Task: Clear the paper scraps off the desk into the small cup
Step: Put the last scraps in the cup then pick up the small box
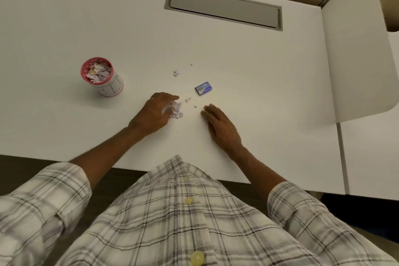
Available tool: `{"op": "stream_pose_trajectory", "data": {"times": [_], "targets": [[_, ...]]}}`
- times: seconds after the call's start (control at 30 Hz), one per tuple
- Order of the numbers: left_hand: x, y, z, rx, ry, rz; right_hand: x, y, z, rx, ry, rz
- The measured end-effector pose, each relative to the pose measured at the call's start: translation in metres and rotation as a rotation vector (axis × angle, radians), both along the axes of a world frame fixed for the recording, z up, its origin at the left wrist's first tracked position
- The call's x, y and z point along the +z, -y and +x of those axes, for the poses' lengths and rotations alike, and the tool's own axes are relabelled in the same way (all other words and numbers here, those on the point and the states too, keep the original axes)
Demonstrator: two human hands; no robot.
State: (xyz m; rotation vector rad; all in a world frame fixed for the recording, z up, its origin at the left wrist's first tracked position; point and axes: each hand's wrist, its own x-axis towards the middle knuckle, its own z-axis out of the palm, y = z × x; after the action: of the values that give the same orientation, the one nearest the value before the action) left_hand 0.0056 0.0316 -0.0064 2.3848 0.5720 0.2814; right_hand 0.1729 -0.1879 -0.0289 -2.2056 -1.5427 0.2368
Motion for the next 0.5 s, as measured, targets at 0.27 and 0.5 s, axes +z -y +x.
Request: {"op": "stream_pose_trajectory", "data": {"times": [0.27,0.5], "targets": [[0.002,0.006,-0.003,0.038,-0.175,-0.06,0.005,0.042,0.023,0.191,0.109,-0.214],[0.009,0.034,0.024,0.185,-0.355,0.059,0.005,0.06,0.013,0.187,0.14,-0.27]]}}
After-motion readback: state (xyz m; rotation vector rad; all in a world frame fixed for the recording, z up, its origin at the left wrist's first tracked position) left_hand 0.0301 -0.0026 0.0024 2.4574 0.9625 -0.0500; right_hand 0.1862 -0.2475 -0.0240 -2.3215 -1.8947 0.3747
